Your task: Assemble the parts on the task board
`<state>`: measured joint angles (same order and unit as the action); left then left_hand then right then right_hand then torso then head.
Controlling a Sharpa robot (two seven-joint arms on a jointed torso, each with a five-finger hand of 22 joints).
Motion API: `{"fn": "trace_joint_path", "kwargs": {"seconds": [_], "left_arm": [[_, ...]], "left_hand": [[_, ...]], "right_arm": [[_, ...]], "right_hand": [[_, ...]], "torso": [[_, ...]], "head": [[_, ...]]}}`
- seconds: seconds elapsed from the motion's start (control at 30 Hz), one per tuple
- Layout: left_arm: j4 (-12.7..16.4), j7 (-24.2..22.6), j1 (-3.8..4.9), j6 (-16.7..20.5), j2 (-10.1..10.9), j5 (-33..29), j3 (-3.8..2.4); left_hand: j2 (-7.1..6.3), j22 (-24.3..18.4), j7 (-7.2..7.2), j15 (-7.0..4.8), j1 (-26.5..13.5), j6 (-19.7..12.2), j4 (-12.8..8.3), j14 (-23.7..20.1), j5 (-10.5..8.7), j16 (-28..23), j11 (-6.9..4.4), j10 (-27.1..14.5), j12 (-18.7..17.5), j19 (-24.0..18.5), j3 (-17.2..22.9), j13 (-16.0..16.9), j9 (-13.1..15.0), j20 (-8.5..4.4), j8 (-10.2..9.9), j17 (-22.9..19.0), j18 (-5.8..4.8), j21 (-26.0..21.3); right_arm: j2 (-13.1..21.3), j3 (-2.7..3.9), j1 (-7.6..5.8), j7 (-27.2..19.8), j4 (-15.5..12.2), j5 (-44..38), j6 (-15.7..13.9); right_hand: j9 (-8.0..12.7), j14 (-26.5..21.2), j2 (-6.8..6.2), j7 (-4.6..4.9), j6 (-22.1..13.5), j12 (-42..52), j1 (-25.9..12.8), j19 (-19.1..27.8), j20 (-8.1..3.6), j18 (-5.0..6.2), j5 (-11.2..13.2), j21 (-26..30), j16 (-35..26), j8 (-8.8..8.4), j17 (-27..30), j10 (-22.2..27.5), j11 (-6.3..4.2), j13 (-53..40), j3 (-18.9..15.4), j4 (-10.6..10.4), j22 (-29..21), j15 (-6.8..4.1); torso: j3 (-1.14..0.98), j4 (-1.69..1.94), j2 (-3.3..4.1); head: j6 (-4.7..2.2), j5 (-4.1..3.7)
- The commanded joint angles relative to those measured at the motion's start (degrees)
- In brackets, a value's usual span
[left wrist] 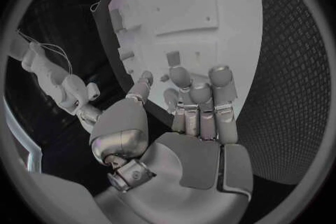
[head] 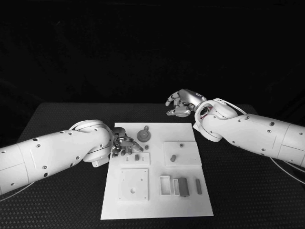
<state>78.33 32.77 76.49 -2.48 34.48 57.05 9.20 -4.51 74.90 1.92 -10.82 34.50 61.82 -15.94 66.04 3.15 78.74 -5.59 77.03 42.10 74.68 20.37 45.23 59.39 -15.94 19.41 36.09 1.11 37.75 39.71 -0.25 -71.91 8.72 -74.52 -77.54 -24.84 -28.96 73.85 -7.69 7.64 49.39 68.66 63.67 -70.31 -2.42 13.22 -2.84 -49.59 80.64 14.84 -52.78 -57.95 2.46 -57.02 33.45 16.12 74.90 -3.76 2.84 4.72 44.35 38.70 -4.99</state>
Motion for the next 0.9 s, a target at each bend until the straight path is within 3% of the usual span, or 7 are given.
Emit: {"fn": "trace_joint_path", "kwargs": {"seconds": [0.03, 0.1, 0.23, 0.43, 0.67, 0.9], "left_arm": [[-1.5, -1.3, 0.09, -1.8, 0.6, -2.9, -1.55], [-2.9, -1.3, 0.23, -2.1, 0.8, -3.1, -2.16], [-6.4, -1.4, 0.62, -2.0, 0.5, -1.9, -2.97], [-11.5, -1.2, 1.45, -2.2, -1.2, 1.1, -3.0], [-14.7, -1.0, 1.51, -3.1, -3.4, 2.4, -3.01], [-17.9, -0.6, 1.53, -5.2, -5.8, 4.4, -3.01]], "left_hand": [[0.59, 0.7, -1.98, -0.87, 0.0, 6.3, -0.5, -1.9, -0.36, -0.5, -0.34, -2.5, -0.4, -0.8, 0.1, -0.3, -0.1, 0.12, -0.7, -0.3, 3.25, -0.6], [1.47, 0.5, -1.5, -0.39, 1.0, 5.5, -0.5, -2.6, -0.36, -1.1, 0.13, -3.3, -0.9, -1.5, 0.6, -0.6, -0.3, 0.37, -1.3, -0.6, 3.04, -1.1], [1.45, 0.5, -1.35, -0.16, 1.3, 5.4, -0.4, -2.8, -0.37, -1.2, 0.31, -3.4, -1.0, -1.6, 0.8, -0.6, -0.4, 0.46, -1.5, -0.7, 2.92, -1.3], [0.68, 0.4, -1.17, 0.07, 1.0, 5.2, -0.2, -3.0, -0.37, -1.3, 0.51, -3.6, -1.1, -1.8, 0.7, -0.8, -0.5, 0.54, -1.9, -0.9, 2.79, -1.6], [0.5, 0.3, -0.71, 0.38, 1.0, 4.2, -0.1, -3.4, -0.36, -1.5, 0.88, -4.3, -1.5, -2.0, 1.0, -0.9, -0.8, 0.58, -2.8, -1.2, 2.68, -2.0], [0.48, 0.3, -0.61, 0.49, 0.7, 4.2, 0.1, -3.4, -0.36, -1.5, 0.97, -4.4, -1.5, -2.1, 1.0, -1.0, -1.0, 0.62, -3.1, -1.3, 2.62, -2.1]], "right_arm": [[0.2, 0.02, 0.04, -0.2, 0.1, -0.1, 0.1], [0.3, 0.02, 0.05, -0.2, 0.2, 0.0, 0.2], [0.4, 0.02, 0.05, -0.2, 0.4, 0.0, 0.2], [0.3, 0.02, 0.05, -0.2, 0.6, 0.0, 0.2], [0.0, 0.02, 0.05, -0.2, 0.9, 0.0, 0.3], [-0.2, 0.02, 0.06, -0.2, 0.9, 0.0, 0.3]], "right_hand": [[0.1, -0.3, 0.1, 1.34, -1.1, 0.2, -0.3, 0.1, -0.3, 1.78, -0.2, 0.3, -0.4, 0.06, 0.1, 0.3, 0.02, 0.1, -0.4, -0.1, 1.0, -0.03], [0.1, -0.3, 0.1, 1.34, -1.1, 0.2, -0.3, 0.1, -0.3, 1.78, -0.2, 0.3, -0.4, 0.05, 0.1, 0.3, 0.02, 0.1, -0.4, -0.1, 1.0, -0.03], [0.1, -0.3, 0.09, 1.35, -1.1, 0.2, -0.3, 0.1, -0.3, 1.78, -0.2, 0.3, -0.4, 0.05, 0.1, 0.3, 0.03, 0.1, -0.4, -0.1, 1.0, -0.03], [0.1, -0.3, 0.08, 1.35, -1.1, 0.2, -0.3, 0.1, -0.3, 1.78, -0.2, 0.3, -0.4, 0.04, 0.1, 0.3, 0.03, 0.1, -0.4, -0.1, 1.0, -0.03], [0.1, -0.3, 0.07, 1.34, -1.1, 0.2, -0.3, 0.1, -0.31, 1.78, -0.2, 0.4, -0.4, 0.03, 0.1, 0.3, 0.02, 0.1, -0.4, 0.0, 1.0, -0.03], [0.1, -0.3, 0.08, 1.35, -1.1, 0.2, -0.3, 0.1, -0.32, 1.78, -0.2, 0.4, -0.4, 0.02, 0.1, 0.3, 0.02, 0.1, -0.3, 0.0, 1.0, -0.03]], "torso": [[0.03, 0.07, -0.04], [0.02, 0.1, -0.04], [-0.02, 0.11, -0.05], [0.0, 0.03, 0.02], [0.03, 0.03, 0.1], [-0.06, -0.15, 0.13]], "head": [[-0.12, -0.12], [-0.13, -0.18], [-0.12, -0.2], [-0.18, -0.21], [-0.21, -0.41], [-0.22, -0.3]]}}
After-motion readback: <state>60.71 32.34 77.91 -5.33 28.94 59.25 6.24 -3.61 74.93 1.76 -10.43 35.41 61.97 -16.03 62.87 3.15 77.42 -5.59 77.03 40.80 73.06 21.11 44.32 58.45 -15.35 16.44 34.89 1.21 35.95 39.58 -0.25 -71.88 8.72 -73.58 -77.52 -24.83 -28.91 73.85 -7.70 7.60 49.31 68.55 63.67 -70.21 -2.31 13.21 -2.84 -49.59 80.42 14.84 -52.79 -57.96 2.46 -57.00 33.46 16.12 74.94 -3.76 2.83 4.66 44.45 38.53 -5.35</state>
